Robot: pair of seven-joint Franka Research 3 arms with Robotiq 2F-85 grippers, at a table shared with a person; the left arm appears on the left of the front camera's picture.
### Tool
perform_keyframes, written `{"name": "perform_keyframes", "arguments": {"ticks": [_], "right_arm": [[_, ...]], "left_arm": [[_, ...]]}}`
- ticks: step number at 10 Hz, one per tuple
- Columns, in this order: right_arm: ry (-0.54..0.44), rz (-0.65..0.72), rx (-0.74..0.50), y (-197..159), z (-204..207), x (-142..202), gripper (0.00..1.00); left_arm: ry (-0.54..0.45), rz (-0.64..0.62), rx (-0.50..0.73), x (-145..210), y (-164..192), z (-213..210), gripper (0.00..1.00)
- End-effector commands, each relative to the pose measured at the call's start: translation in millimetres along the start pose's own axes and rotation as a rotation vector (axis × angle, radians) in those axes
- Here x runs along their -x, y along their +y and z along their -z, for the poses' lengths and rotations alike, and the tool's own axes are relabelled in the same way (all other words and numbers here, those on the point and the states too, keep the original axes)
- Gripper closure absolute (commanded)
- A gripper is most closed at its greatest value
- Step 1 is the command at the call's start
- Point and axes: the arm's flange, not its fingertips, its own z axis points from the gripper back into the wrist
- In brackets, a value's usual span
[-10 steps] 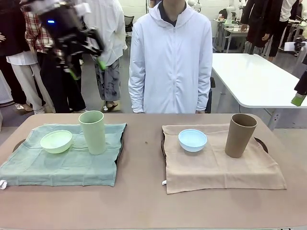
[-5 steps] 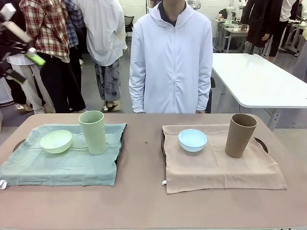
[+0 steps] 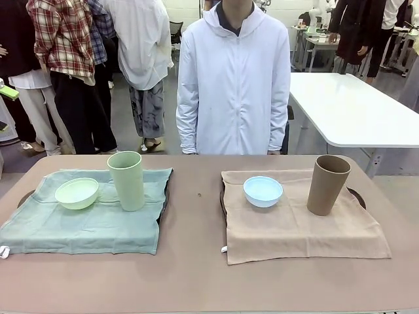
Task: Set up a tray with a mat and arrange the tableware.
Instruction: Place the Picnic Bowl and Reusable plastic cup back onto the Handle tray in front of the human's position.
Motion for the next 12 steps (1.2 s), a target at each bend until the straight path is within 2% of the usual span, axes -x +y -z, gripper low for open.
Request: {"name": "perform_keyframes", "arguments": {"ticks": [1,3,5,7,8,9,12], "right_arm": [[-0.039,0.073,-0.062,-11,-6,3,0.0],[-0.069,0.144,-0.061,-26,-1,14,0.0],[-0.081,0.194,-0.074,-36,3,23,0.0],[-0.064,0.184,-0.088,-40,6,24,0.0],[-0.049,0.131,-0.093,-36,9,22,0.0],[-0.044,0.173,-0.069,-44,1,28,0.0],[-0.044,0.173,-0.069,-44,1,28,0.0]], "left_arm": [[-0.043,-0.005,0.105,6,26,10,0.14],[-0.152,-0.024,0.136,17,41,7,0.14],[-0.213,-0.036,0.13,35,40,11,0.14],[-0.212,-0.039,0.098,45,26,22,0.14],[-0.177,-0.054,0.126,29,43,4,0.14],[-0.177,-0.054,0.126,29,43,4,0.14],[-0.177,-0.054,0.126,29,43,4,0.14]]}}
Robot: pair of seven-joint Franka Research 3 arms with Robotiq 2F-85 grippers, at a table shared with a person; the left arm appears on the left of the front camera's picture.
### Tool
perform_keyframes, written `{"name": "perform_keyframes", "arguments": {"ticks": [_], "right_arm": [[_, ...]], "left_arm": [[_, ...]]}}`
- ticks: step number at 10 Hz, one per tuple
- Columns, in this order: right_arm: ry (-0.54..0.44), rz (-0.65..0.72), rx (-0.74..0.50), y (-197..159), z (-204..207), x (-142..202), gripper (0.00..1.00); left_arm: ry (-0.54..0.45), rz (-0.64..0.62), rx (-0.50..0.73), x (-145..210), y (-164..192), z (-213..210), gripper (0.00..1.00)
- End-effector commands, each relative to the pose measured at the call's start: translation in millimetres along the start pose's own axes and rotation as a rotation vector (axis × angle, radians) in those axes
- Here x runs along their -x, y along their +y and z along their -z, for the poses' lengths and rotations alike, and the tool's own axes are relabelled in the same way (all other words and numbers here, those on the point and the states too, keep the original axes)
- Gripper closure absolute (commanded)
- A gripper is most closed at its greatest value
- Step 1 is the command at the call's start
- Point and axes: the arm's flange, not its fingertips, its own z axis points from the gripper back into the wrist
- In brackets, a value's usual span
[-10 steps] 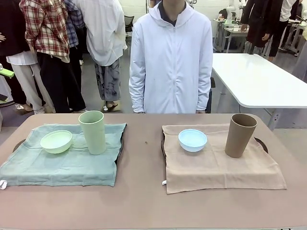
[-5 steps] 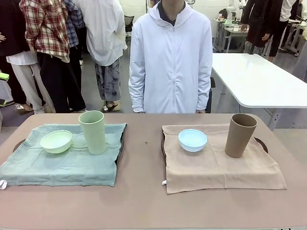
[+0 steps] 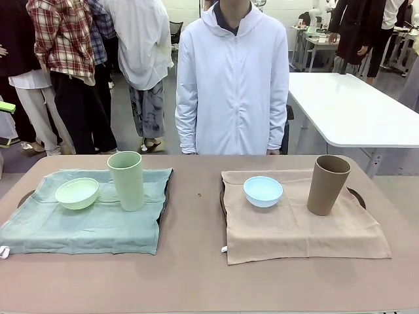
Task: Set up a tray with a mat and arrange the tableware.
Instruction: Place the Picnic Bowl and Reusable plastic cup back onto the Handle tray in front of the human's position.
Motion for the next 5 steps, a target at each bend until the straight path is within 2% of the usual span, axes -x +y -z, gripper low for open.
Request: {"name": "perform_keyframes", "arguments": {"ticks": [1,5], "right_arm": [[-0.004,0.005,0.0,-0.3,-1.6,0.1,0.0],[-0.004,0.005,0.0,-0.3,-1.6,0.1,0.0]], "left_arm": [[0.005,0.008,0.017,-2.0,-1.3,-4.7,0.14],[0.005,0.008,0.017,-2.0,-1.3,-4.7,0.14]]}}
